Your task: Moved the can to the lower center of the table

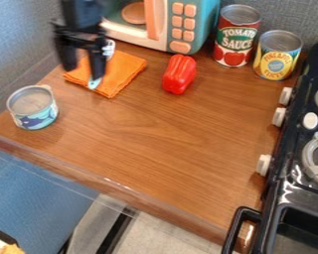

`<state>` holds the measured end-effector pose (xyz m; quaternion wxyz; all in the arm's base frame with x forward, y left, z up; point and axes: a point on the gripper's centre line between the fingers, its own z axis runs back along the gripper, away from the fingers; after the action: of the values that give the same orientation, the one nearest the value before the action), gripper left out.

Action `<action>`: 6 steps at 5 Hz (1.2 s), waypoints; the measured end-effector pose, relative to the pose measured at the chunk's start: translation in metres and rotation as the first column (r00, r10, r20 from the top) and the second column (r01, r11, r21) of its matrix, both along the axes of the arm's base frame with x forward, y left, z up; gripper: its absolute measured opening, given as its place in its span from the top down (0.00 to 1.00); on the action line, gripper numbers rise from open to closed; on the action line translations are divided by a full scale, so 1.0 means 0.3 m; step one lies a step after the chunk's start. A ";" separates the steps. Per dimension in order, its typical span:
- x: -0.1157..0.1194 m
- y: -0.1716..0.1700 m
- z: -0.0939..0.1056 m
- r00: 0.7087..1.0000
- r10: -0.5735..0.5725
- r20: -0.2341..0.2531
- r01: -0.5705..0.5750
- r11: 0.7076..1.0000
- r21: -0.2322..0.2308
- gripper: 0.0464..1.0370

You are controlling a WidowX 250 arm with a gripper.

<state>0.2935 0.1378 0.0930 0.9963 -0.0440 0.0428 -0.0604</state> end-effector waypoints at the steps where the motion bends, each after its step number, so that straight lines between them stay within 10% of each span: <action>1: -0.090 0.126 0.009 0.998 -0.051 -0.025 0.051 0.999 -0.004 0.04; 3: -0.219 0.349 0.016 0.999 -0.046 -0.012 0.047 0.995 0.082 0.04; 6: -0.183 0.412 -0.052 0.997 0.071 0.011 -0.071 0.957 0.281 0.04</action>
<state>0.2386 0.2613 0.0773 0.9939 0.0968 0.0491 -0.0181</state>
